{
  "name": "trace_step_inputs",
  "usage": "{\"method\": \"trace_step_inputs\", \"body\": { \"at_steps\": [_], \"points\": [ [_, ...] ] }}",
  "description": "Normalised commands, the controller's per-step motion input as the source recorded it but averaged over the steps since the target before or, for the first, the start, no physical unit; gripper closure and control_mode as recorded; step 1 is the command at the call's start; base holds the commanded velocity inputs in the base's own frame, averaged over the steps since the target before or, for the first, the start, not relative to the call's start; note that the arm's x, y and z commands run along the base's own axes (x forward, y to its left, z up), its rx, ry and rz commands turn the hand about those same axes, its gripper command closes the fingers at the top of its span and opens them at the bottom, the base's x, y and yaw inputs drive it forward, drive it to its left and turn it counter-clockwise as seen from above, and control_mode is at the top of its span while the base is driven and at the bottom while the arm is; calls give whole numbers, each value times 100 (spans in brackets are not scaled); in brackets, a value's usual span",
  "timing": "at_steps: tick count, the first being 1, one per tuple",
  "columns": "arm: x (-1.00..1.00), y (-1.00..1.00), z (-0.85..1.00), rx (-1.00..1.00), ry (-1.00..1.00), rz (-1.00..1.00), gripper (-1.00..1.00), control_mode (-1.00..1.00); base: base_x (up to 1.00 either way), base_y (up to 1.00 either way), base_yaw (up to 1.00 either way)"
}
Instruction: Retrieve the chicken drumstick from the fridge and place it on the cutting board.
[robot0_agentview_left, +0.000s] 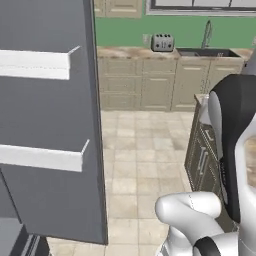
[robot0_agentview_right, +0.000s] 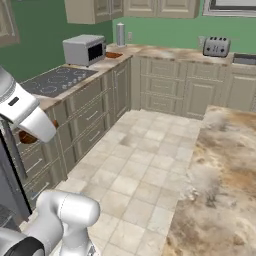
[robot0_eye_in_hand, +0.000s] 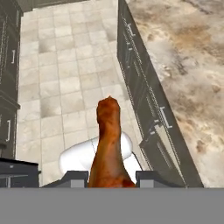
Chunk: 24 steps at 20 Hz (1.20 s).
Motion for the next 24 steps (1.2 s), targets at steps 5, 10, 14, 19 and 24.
{"method": "trace_step_inputs", "body": {
  "at_steps": [5,10,14,19,24],
  "points": [
    [0,0,0,0,0,0,100,100,77,-61,-18],
    [0,0,0,0,0,0,100,100,82,-66,-12],
    [0,0,0,0,0,0,100,100,75,-31,-10],
    [0,0,0,0,0,0,100,100,74,-15,-1],
    [0,0,0,0,0,0,100,100,100,-7,0]
  ]
}}
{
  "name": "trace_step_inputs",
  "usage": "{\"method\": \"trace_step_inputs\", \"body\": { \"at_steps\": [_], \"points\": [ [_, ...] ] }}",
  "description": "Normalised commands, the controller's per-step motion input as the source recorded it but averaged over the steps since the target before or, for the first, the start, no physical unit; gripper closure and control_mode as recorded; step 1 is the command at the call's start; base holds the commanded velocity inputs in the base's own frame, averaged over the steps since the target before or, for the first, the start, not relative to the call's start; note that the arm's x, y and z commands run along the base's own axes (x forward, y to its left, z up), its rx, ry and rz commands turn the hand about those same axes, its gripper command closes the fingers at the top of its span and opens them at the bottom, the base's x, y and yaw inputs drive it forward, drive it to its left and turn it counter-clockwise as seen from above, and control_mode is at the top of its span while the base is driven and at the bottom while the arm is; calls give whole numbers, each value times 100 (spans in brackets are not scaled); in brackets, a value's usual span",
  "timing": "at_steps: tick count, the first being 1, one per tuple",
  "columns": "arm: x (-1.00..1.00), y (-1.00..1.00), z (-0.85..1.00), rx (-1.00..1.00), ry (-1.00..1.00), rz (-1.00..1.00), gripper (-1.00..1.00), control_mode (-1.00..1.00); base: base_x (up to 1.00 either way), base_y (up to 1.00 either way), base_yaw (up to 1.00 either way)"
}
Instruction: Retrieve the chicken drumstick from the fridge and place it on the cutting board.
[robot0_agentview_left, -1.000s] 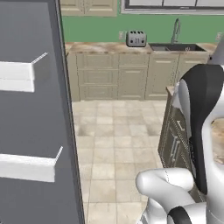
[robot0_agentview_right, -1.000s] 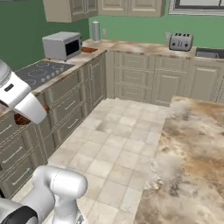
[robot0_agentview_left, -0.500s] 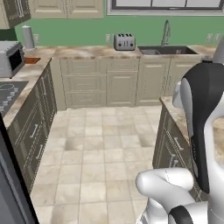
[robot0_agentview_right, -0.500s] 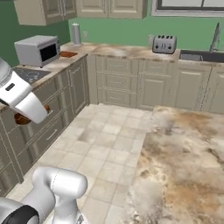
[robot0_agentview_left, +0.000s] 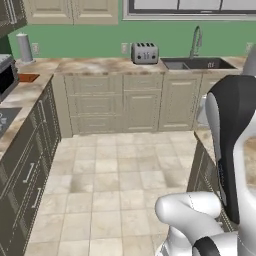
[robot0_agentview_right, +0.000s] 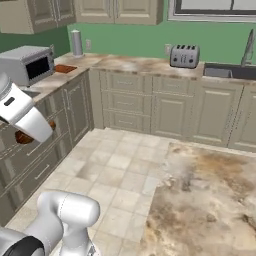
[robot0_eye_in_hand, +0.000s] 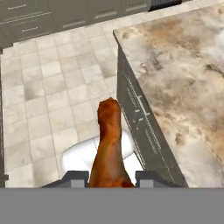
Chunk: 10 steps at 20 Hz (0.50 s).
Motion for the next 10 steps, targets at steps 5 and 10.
{"method": "trace_step_inputs", "body": {
  "at_steps": [5,10],
  "points": [
    [0,0,0,0,0,0,100,100,100,0,0],
    [0,0,0,0,0,0,100,100,100,0,2]
  ]
}}
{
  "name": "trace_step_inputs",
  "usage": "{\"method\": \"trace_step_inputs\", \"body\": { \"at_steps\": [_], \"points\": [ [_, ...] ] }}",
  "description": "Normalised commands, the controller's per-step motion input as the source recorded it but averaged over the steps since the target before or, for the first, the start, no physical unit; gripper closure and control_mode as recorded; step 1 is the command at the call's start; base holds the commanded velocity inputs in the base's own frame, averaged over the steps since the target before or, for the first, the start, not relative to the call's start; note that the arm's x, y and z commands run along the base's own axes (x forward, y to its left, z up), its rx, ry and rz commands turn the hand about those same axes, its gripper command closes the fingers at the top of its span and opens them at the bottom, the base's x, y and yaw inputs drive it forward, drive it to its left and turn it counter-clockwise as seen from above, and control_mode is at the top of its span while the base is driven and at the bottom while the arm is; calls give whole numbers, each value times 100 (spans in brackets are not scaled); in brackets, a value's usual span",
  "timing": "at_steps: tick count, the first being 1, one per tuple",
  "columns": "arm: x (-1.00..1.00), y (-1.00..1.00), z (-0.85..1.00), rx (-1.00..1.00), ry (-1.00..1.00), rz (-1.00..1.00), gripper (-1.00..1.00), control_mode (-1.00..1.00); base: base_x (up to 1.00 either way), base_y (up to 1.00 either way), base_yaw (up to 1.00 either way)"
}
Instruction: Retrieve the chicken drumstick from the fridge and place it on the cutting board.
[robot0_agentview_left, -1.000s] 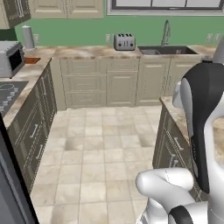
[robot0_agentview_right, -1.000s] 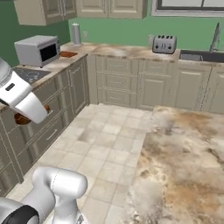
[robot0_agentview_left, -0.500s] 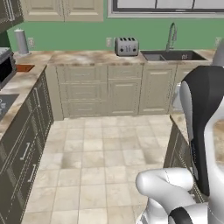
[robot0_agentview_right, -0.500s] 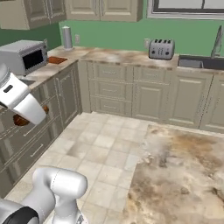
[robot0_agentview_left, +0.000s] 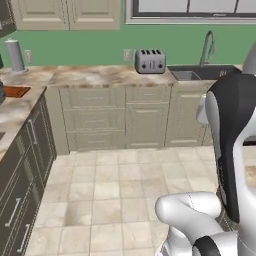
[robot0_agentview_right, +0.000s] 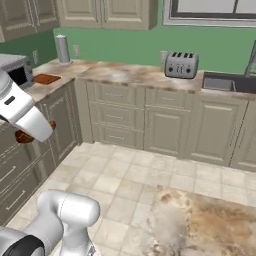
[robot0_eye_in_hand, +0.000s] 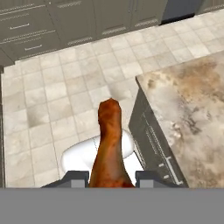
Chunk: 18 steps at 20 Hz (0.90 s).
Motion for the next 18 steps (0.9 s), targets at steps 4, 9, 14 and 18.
{"method": "trace_step_inputs", "body": {
  "at_steps": [4,9,14,18],
  "points": [
    [0,0,0,0,0,0,100,100,100,10,14],
    [0,0,0,0,0,0,100,100,98,6,29],
    [0,0,0,0,0,0,100,100,86,0,39],
    [0,0,0,0,0,0,100,100,100,-3,41]
  ]
}}
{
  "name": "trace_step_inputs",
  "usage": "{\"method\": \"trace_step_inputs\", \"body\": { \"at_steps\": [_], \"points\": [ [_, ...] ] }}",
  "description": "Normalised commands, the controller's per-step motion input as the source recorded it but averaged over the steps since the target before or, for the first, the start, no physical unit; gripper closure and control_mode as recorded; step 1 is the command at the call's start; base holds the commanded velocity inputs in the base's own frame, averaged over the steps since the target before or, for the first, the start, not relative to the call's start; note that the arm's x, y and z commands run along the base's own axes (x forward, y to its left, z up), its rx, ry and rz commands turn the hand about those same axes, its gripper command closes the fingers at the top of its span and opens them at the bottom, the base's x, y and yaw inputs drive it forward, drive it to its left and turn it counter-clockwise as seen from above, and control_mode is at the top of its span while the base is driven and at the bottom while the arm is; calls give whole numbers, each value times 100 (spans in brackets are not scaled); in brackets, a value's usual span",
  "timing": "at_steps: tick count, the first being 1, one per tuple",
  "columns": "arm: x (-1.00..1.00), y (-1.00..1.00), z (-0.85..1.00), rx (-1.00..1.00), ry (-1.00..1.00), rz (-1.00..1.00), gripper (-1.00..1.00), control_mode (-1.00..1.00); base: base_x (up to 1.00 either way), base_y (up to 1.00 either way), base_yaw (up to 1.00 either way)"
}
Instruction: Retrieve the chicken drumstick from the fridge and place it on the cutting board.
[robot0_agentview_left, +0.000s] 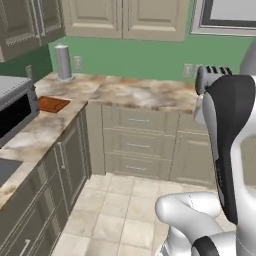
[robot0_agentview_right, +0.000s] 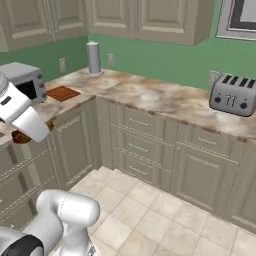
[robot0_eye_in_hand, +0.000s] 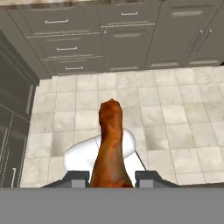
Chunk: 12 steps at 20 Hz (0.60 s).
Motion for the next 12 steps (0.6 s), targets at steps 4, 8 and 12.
{"method": "trace_step_inputs", "body": {
  "at_steps": [4,8,12],
  "points": [
    [0,0,0,0,0,0,100,100,100,-8,39],
    [0,0,0,0,0,0,100,100,100,-6,41],
    [0,0,0,0,0,0,100,100,94,-9,57]
  ]
}}
